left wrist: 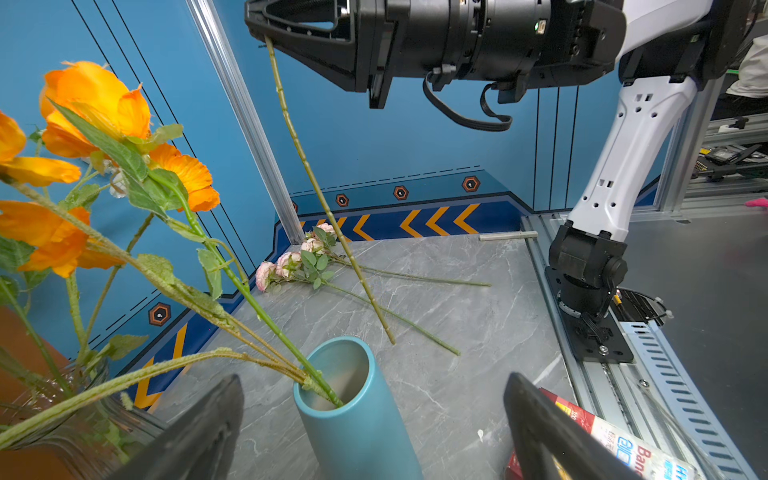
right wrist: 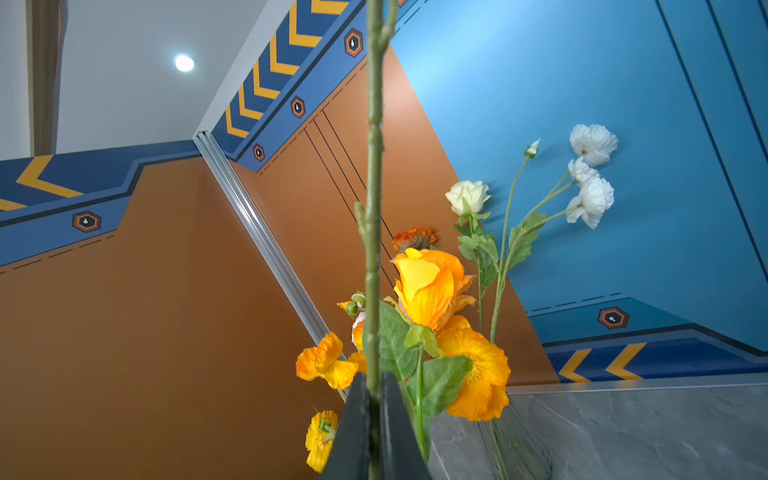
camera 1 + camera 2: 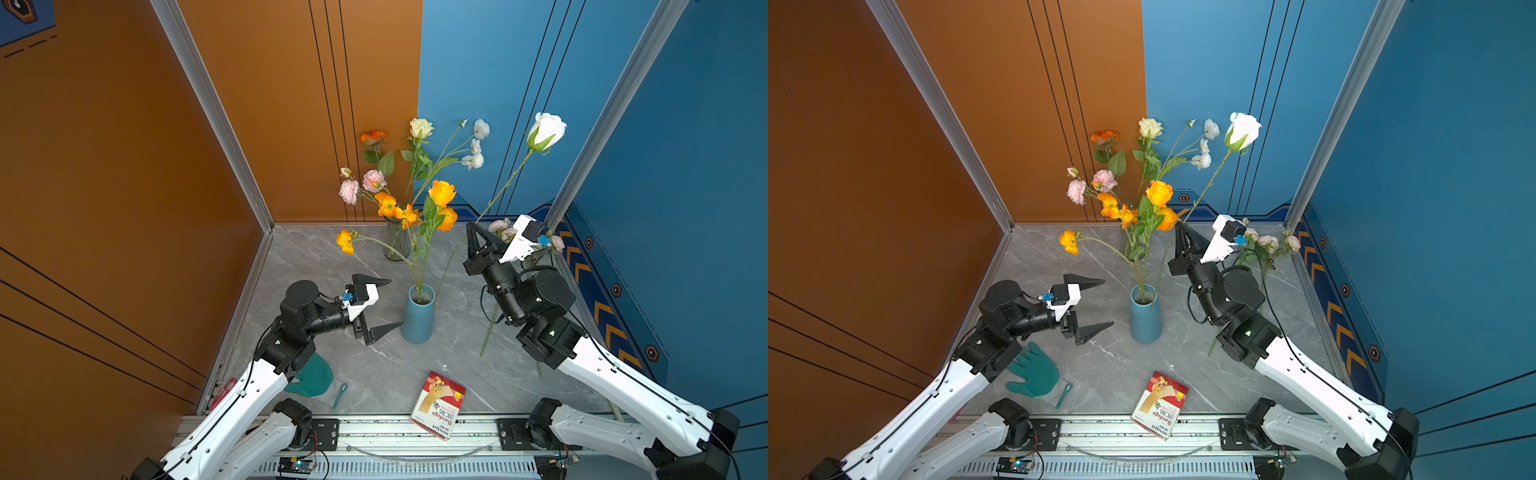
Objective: Arrange the flowers into the vase
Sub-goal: 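Carry the white rose over the teal vase held by the left gripper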
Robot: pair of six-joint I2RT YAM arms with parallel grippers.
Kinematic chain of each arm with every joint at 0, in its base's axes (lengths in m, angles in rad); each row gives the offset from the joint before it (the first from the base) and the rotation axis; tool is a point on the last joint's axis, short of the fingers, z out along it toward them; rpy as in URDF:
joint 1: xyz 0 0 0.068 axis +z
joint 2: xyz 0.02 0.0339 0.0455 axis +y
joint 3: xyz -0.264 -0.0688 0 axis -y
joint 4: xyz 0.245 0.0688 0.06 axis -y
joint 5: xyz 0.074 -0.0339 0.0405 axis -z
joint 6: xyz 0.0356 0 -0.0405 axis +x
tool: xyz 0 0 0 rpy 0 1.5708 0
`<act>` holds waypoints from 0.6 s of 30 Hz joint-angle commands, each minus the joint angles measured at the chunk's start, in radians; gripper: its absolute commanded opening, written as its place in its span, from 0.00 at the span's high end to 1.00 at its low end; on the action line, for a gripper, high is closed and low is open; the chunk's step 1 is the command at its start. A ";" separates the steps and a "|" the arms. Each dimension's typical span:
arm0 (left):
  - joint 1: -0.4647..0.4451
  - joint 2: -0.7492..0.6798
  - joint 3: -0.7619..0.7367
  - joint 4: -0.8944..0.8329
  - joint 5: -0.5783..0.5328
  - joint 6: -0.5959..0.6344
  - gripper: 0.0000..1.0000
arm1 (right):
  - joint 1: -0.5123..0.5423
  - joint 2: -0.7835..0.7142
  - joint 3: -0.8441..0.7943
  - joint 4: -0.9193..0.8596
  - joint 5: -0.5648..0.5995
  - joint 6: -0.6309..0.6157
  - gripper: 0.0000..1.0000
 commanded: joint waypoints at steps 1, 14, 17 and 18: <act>0.009 0.002 0.009 0.011 0.029 -0.016 0.02 | 0.010 0.031 -0.051 0.212 0.074 -0.063 1.00; 0.006 0.008 0.011 0.010 0.036 -0.019 0.02 | 0.092 0.165 -0.190 0.535 0.188 -0.115 1.00; 0.006 0.011 0.011 0.011 0.036 -0.019 0.02 | 0.138 0.216 -0.252 0.695 0.254 -0.180 1.00; 0.006 0.013 0.011 0.010 0.036 -0.019 0.02 | 0.151 0.231 -0.264 0.726 0.271 -0.202 1.00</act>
